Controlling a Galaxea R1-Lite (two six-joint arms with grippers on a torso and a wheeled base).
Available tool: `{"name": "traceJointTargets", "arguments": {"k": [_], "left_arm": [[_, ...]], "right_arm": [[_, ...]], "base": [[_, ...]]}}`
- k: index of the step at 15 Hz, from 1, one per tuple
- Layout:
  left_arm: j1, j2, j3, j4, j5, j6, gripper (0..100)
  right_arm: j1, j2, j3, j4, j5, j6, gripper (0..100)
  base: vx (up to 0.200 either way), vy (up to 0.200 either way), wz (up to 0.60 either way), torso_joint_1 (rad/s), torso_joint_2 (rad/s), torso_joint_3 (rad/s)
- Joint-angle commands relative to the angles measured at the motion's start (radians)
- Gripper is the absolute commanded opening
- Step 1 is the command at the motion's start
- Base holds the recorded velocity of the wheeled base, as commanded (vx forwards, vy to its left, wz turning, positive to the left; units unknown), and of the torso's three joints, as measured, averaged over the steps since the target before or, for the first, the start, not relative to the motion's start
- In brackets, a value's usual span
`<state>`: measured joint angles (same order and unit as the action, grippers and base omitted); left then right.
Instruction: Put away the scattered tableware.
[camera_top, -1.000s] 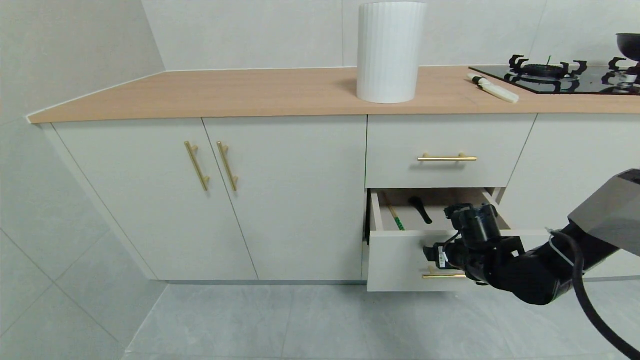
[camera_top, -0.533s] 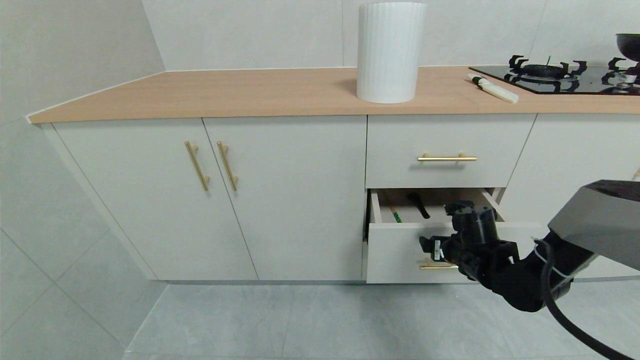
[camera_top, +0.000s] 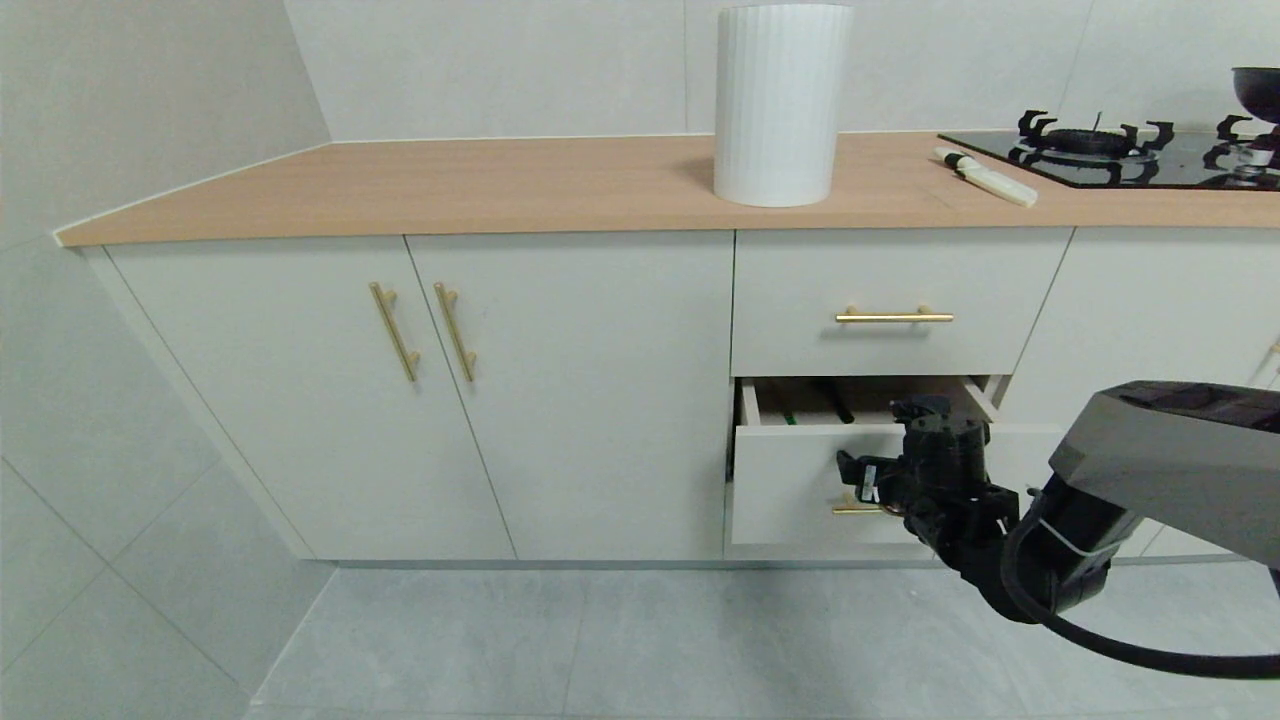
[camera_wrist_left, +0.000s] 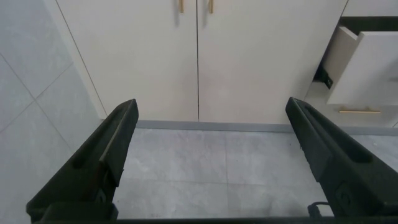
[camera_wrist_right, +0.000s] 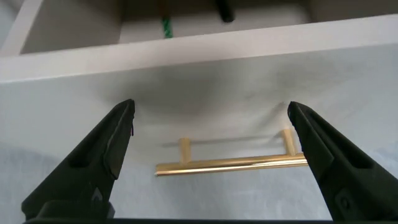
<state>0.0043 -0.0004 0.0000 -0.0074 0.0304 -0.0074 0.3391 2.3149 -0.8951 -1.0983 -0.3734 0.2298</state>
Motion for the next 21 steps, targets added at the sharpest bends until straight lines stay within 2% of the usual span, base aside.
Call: {"name": "traceJointTargets", "arguments": {"k": [1, 9, 17, 21], "left_arm": [[0.0, 0.0, 0.0, 0.0, 0.0, 0.0, 100], [0.0, 0.0, 0.0, 0.0, 0.0, 0.0, 100], [0.0, 0.0, 0.0, 0.0, 0.0, 0.0, 100], [0.0, 0.0, 0.0, 0.0, 0.0, 0.0, 100]], "right_arm": [[-0.017, 0.057, -0.031, -0.037, -0.004, 0.0, 100], [-0.065, 0.173, -0.183, -0.123, -0.041, 0.0, 100], [-0.083, 0.238, -0.285, -0.153, -0.079, 0.0, 100], [-0.098, 0.271, -0.357, -0.155, -0.131, 0.0, 100]], "base": [[0.0, 0.0, 0.0, 0.0, 0.0, 0.0], [0.0, 0.0, 0.0, 0.0, 0.0, 0.0], [0.0, 0.0, 0.0, 0.0, 0.0, 0.0], [0.0, 0.0, 0.0, 0.0, 0.0, 0.0]]}}
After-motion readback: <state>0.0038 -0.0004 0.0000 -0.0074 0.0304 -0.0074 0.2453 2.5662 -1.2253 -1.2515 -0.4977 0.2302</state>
